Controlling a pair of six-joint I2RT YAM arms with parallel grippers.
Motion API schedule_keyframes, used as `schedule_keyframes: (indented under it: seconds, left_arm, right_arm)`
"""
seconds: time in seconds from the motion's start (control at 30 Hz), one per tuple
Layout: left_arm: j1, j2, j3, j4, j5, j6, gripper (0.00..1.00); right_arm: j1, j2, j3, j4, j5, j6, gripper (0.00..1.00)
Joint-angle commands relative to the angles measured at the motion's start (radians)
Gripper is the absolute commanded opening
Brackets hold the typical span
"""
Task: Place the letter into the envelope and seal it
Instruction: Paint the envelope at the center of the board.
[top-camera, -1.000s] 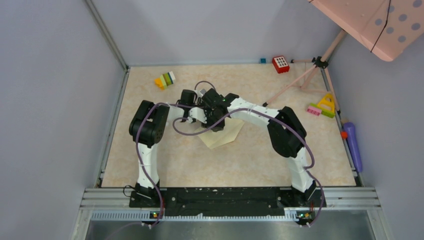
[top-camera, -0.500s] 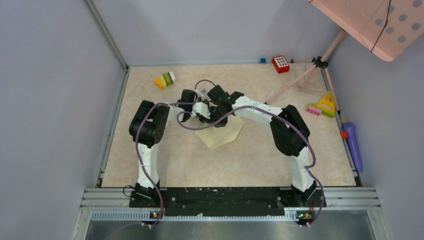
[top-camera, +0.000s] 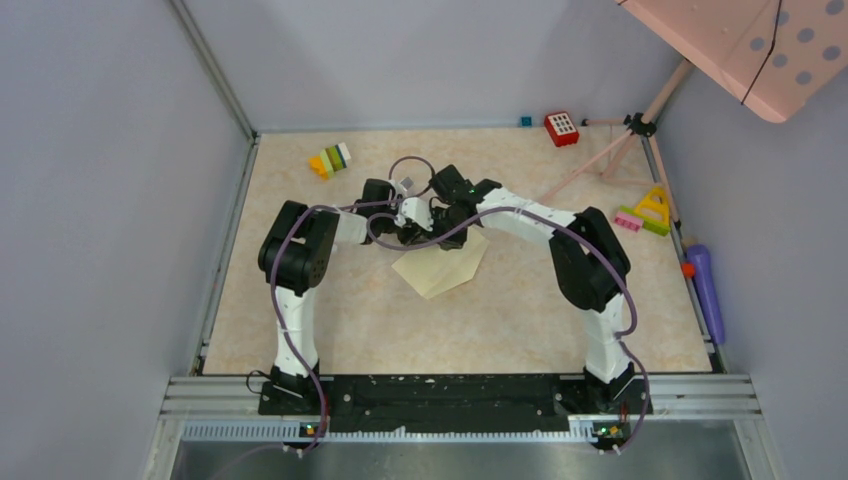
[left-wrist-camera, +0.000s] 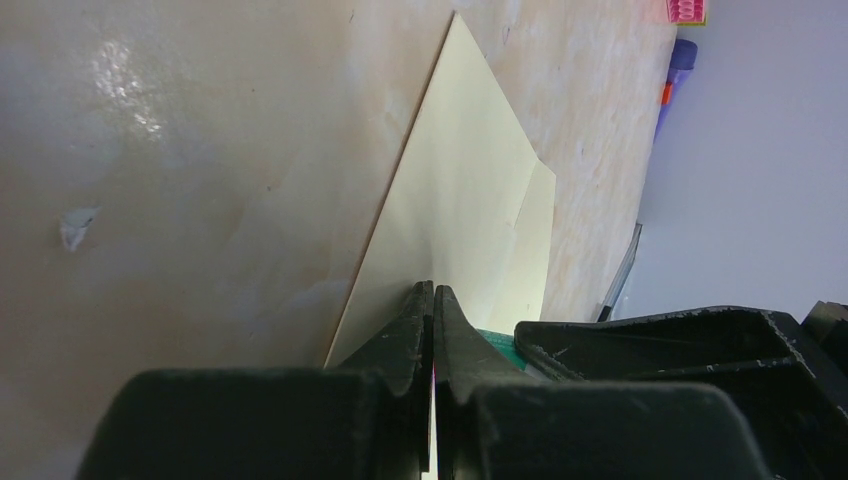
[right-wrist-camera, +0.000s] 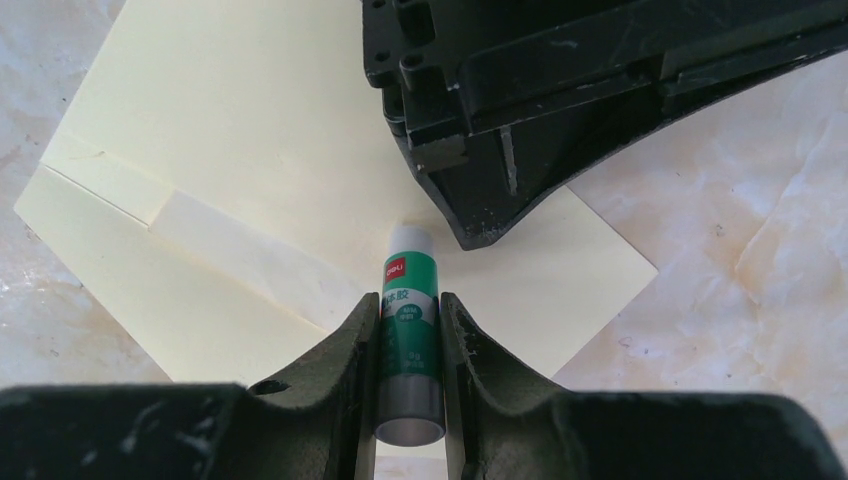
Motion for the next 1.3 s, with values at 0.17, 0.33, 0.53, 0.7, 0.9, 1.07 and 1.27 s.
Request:
schedule_keyframes:
  seconds: [0.17,0.33,0.53,0.7,0.9,1.07,1.27]
  left_arm:
    - [-0.009,0.012,-0.029,-0.077,-0.118,0.061,0.00]
    - [-0.009,0.013,-0.029,-0.076,-0.119,0.061,0.00]
    - [-0.009,0.013,-0.029,-0.076,-0.120,0.065,0.00]
    - [-0.009,0.011,-0.030,-0.077,-0.121,0.066,0.00]
    - [-0.009,0.011,-0.029,-0.077,-0.120,0.068,0.00]
    - [-0.008,0.011,-0.029,-0.077,-0.121,0.070,0.00]
    - [-0.010,0.011,-0.028,-0.076,-0.122,0.069,0.00]
  right_arm:
    - [-0.017,-0.044,-0.008,0.056,0.050,0.020,0.00]
    - [-0.031,-0.047,-0.007,0.056,0.067,0.018,0.00]
    - [-0.046,-0.042,-0.008,0.056,0.077,0.015,0.00]
    - [-0.061,-0.031,-0.003,0.056,0.095,0.010,0.00]
    - [-0.088,-0.019,0.006,0.063,0.118,0.008,0.00]
    - [-0.102,-0.009,0.023,0.066,0.137,0.012,0.00]
    - [-0.101,-0.037,0.033,0.033,0.058,0.016,0.00]
